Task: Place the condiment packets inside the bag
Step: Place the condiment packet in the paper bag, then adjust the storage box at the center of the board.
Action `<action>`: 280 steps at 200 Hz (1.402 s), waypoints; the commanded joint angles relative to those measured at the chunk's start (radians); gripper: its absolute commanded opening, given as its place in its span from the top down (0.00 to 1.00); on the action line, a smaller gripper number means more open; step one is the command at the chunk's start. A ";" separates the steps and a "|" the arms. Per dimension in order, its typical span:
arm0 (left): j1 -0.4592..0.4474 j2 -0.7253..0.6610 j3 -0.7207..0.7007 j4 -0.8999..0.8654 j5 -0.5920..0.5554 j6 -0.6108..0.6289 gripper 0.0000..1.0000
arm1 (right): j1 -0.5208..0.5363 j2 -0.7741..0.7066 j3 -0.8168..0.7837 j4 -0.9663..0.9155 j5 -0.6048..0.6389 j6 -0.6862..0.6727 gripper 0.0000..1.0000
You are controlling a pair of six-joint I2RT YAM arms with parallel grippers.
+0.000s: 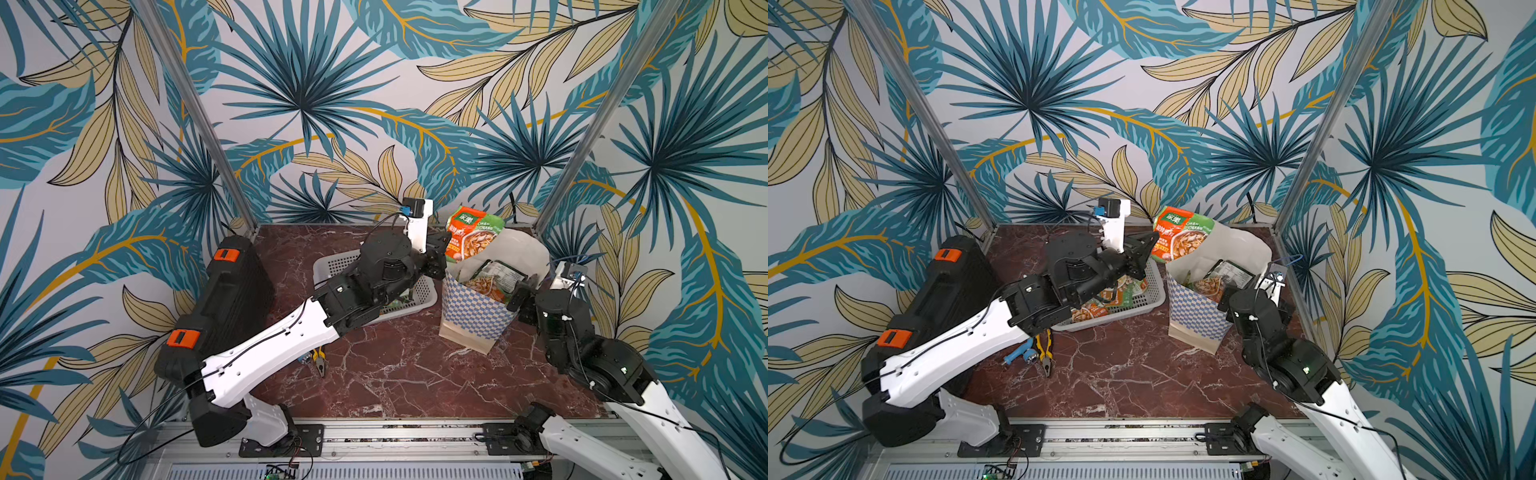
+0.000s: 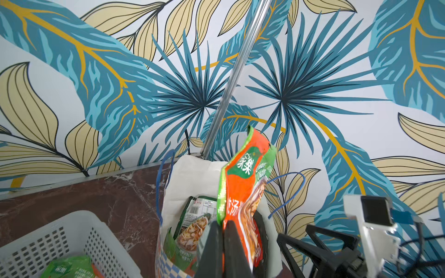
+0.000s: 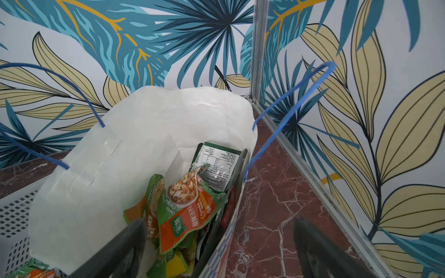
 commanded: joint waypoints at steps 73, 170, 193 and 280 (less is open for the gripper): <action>-0.004 0.335 0.461 -0.327 -0.011 0.046 0.41 | -0.002 -0.103 -0.069 0.070 -0.121 -0.072 0.00; 0.152 -0.217 -0.173 -0.371 -0.164 0.046 0.12 | 0.000 0.004 -0.031 0.255 -0.624 -0.223 0.00; 0.263 -0.329 -0.350 -0.371 -0.161 -0.002 0.10 | 0.011 0.055 -0.004 0.277 -0.718 -0.247 0.00; 0.649 -0.423 -0.846 -0.066 -0.054 -0.161 0.05 | 0.210 0.444 0.251 0.217 -0.728 -0.360 0.02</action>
